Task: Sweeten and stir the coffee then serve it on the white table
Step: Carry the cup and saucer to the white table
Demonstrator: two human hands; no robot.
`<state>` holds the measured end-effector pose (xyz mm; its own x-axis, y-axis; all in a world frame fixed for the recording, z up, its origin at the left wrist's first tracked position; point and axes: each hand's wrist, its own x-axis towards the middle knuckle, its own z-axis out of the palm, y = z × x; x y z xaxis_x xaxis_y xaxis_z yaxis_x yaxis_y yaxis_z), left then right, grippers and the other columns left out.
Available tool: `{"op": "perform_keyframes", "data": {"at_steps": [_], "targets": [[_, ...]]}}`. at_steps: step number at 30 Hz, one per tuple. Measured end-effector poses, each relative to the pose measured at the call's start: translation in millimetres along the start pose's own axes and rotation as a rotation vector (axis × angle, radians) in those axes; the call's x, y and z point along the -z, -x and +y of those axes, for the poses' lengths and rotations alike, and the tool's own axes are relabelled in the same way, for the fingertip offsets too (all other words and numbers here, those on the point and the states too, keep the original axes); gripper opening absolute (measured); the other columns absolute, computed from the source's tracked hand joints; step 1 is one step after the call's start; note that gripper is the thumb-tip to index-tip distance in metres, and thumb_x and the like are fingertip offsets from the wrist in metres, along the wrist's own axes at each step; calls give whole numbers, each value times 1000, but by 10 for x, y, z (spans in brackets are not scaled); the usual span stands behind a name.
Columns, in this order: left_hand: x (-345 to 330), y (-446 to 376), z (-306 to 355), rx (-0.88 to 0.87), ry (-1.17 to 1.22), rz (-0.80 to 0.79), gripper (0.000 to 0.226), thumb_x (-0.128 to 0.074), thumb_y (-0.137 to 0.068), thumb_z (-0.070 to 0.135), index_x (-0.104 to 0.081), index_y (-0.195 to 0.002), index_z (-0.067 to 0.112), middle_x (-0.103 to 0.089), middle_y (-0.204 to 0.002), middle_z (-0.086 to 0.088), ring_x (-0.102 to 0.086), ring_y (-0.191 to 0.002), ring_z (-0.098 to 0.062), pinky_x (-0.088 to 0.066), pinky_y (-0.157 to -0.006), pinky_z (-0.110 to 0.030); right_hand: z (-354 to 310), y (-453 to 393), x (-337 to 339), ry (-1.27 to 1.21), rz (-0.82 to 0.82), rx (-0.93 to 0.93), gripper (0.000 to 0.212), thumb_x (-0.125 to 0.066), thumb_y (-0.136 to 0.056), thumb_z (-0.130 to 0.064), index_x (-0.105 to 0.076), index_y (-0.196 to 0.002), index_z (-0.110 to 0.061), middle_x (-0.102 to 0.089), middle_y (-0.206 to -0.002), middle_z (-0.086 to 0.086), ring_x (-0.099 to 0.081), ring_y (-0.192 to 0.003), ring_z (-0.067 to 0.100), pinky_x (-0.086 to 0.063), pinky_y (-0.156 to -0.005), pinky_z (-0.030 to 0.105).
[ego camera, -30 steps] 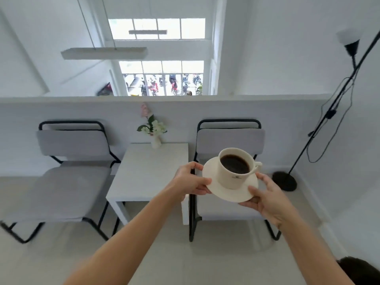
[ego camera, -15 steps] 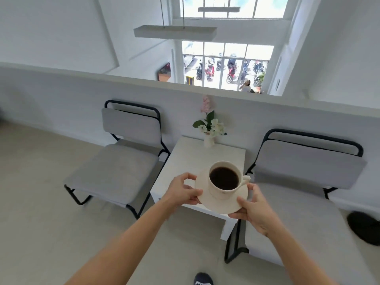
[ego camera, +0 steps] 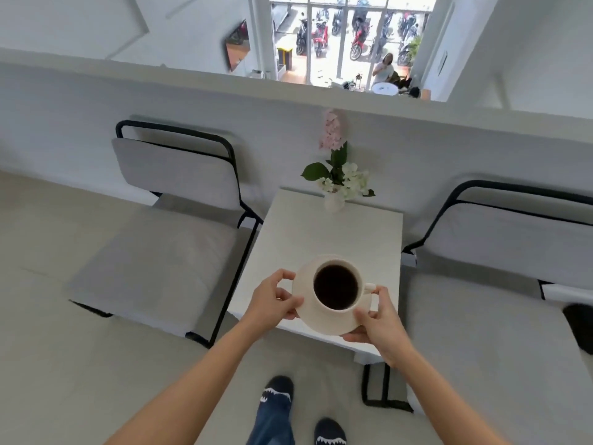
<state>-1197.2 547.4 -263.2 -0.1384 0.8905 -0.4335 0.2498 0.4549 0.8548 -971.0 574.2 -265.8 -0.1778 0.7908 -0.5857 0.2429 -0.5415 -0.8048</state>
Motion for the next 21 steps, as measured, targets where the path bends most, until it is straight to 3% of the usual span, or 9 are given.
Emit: {"op": "perform_keyframes", "data": {"at_steps": [5,12,21], "targets": [[77,-808,-310,15,-30,-102,34,-71,-89,11,-58,-118,22,-74,-80,-18,-75,-76,-24,-62,-69,-26,191,-627,-209,-6,102,-45,35,-56,-98,-8,-39,-121,-27,-74,-86,20,-77,-69,32,-65,-68,47],[8,-1894,-896,50,-94,-183,34,-69,-90,11,-59,-120,24,-75,-78,-13,-73,-68,-15,-59,-66,-21,730,-1659,-368,71,211,-107,44,-62,-96,-13,-37,-129,-28,-78,-74,15,-76,-62,27,-64,-74,47],[-262,-2754,-1889,74,-182,-194,35,-70,-90,9,-60,-119,24,-75,-73,-9,-72,-61,-13,-59,-64,-20,1496,-2569,-541,40,272,-153,42,-62,-94,-5,-44,-124,-26,-74,-75,23,-75,-58,31,-65,-67,39]]}}
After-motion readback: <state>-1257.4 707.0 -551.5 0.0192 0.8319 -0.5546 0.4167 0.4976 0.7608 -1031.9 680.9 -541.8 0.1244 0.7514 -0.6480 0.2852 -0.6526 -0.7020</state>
